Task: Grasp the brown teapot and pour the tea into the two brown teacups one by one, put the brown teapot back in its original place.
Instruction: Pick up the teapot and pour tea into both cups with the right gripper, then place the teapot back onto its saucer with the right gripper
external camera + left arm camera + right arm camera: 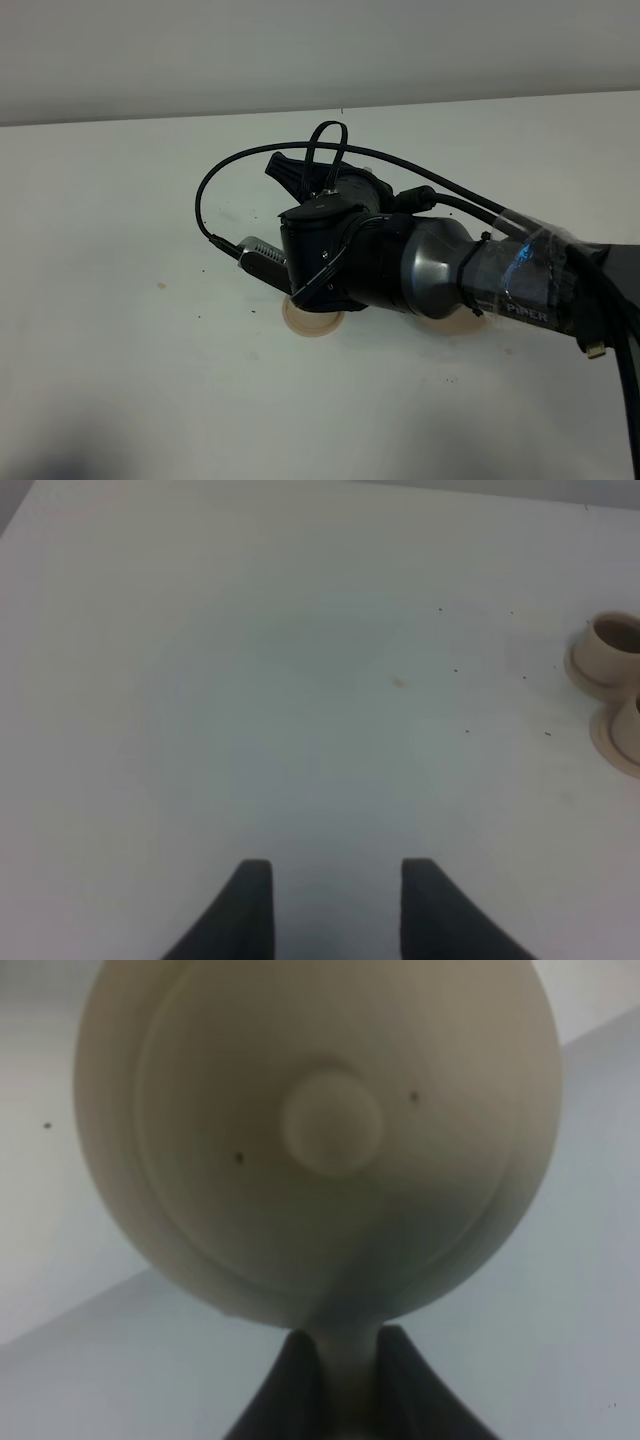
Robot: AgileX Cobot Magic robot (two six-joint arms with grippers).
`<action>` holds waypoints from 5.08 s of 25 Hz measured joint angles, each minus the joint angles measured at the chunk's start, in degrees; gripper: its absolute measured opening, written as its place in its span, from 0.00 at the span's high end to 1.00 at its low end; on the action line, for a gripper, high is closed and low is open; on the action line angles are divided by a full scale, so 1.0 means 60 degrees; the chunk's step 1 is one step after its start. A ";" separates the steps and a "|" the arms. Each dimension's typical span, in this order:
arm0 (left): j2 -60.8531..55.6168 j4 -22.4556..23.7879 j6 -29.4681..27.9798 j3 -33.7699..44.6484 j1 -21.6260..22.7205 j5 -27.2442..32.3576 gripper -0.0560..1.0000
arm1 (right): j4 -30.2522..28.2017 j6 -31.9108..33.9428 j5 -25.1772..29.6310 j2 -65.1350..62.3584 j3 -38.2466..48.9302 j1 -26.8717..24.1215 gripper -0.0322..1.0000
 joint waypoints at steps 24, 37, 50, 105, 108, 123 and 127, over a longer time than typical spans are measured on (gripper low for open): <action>0.0000 0.0000 0.0000 0.0000 0.0000 0.0000 0.64 | 0.0000 -0.0130 -0.0049 0.0000 0.0000 0.0000 0.86; 0.0000 0.0000 0.0000 0.0000 0.0000 0.0000 0.64 | -0.0020 -0.0180 -0.0052 0.0000 0.0000 0.0000 0.86; 0.0000 0.0000 0.0000 0.0000 0.0000 0.0000 0.64 | -0.0028 -0.0180 -0.0060 0.0000 0.0000 0.0000 0.86; 0.0000 0.0000 0.0000 0.0000 0.0000 0.0000 0.64 | 0.8508 0.2039 -0.0235 -0.1031 0.0000 -0.2718 0.86; 0.0000 0.0000 0.0000 0.0000 0.0000 0.0000 0.64 | 0.8969 0.2031 -0.0253 -0.1031 0.0000 -0.2934 0.86; 0.0000 0.0000 0.0000 0.0000 0.0000 0.0000 0.64 | 0.9801 0.2000 0.0007 -0.0632 0.0000 -0.3264 0.86; 0.0000 0.0000 0.0000 0.0000 0.0000 0.0000 0.64 | 0.9801 0.2000 0.0003 -0.0620 0.0000 -0.3264 0.86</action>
